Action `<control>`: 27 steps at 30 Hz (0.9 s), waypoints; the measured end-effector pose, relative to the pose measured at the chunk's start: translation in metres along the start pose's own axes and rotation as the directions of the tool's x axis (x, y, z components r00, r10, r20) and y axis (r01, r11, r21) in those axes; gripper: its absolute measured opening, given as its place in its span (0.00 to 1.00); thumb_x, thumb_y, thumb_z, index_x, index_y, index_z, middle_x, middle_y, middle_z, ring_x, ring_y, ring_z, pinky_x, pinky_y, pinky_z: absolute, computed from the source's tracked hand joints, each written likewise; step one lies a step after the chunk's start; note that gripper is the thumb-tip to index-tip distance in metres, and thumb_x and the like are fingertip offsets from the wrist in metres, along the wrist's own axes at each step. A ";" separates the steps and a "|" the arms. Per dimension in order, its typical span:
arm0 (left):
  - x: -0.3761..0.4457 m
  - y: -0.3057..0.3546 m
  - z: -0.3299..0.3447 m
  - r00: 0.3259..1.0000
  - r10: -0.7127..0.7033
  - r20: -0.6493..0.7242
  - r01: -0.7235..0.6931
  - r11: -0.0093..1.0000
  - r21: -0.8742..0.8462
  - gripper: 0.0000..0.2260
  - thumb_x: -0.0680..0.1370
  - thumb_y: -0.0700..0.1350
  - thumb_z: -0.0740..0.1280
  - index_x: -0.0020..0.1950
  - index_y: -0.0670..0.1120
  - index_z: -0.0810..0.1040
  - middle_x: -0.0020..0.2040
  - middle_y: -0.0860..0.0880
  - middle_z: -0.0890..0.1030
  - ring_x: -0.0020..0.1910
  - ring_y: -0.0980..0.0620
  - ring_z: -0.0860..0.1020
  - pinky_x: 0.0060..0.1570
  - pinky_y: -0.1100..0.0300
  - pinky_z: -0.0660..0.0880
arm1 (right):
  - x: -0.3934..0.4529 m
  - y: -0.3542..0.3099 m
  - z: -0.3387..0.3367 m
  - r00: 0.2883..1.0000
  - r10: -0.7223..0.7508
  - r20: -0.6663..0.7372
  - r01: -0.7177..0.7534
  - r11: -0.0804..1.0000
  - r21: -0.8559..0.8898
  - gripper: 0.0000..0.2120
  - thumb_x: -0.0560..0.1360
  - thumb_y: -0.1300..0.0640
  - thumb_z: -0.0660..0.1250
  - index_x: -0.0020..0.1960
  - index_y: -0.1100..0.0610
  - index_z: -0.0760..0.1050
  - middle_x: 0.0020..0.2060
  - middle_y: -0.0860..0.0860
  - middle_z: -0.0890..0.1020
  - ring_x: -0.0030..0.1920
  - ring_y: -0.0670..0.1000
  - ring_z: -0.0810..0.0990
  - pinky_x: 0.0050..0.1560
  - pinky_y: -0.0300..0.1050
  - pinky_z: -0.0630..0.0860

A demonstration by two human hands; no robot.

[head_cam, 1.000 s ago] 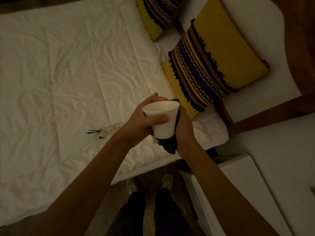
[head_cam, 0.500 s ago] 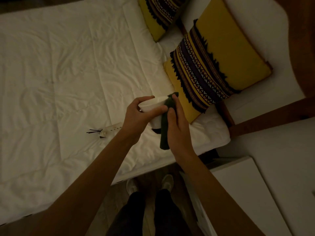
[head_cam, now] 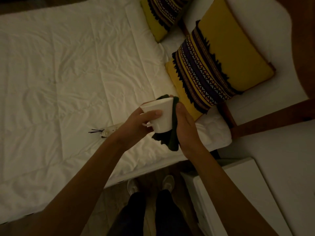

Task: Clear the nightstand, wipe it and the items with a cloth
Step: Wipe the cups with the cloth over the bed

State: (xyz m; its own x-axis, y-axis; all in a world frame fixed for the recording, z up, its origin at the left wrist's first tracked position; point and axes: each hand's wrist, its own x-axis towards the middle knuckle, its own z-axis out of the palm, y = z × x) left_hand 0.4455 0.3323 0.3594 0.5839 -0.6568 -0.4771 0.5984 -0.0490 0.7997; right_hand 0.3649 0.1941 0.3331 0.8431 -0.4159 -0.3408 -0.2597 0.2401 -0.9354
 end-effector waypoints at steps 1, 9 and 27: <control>0.000 -0.001 0.003 1.000 0.014 0.006 -0.014 1.000 0.008 0.33 0.70 0.49 0.72 0.73 0.42 0.69 0.64 0.40 0.77 0.62 0.43 0.78 0.53 0.54 0.78 | 0.000 0.001 0.002 1.000 -0.023 0.003 0.023 1.000 0.001 0.18 0.83 0.42 0.55 0.67 0.44 0.75 0.54 0.48 0.84 0.52 0.47 0.85 0.43 0.41 0.82; 0.004 -0.006 0.022 0.972 0.075 -0.223 -0.082 0.996 -0.022 0.31 0.76 0.53 0.73 0.72 0.38 0.69 0.62 0.38 0.79 0.61 0.40 0.80 0.54 0.48 0.80 | -0.010 0.001 0.027 0.948 -0.312 -0.068 0.282 0.918 -0.280 0.23 0.86 0.54 0.57 0.80 0.51 0.62 0.74 0.43 0.68 0.70 0.31 0.66 0.67 0.29 0.68; -0.010 -0.002 -0.035 0.980 0.162 -0.116 -0.158 0.986 0.048 0.32 0.68 0.43 0.80 0.70 0.51 0.75 0.65 0.45 0.79 0.63 0.45 0.80 0.55 0.49 0.81 | -0.021 -0.013 0.013 0.954 -0.296 0.044 0.299 0.944 -0.141 0.25 0.82 0.61 0.65 0.77 0.50 0.66 0.67 0.39 0.77 0.67 0.50 0.77 0.60 0.64 0.79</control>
State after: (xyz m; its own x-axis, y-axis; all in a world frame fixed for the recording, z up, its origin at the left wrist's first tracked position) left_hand 0.4577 0.3654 0.3498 0.7328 -0.5645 -0.3799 0.4716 0.0190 0.8816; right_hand 0.3566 0.2116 0.3532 0.9021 -0.4292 -0.0445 -0.0593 -0.0212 -0.9980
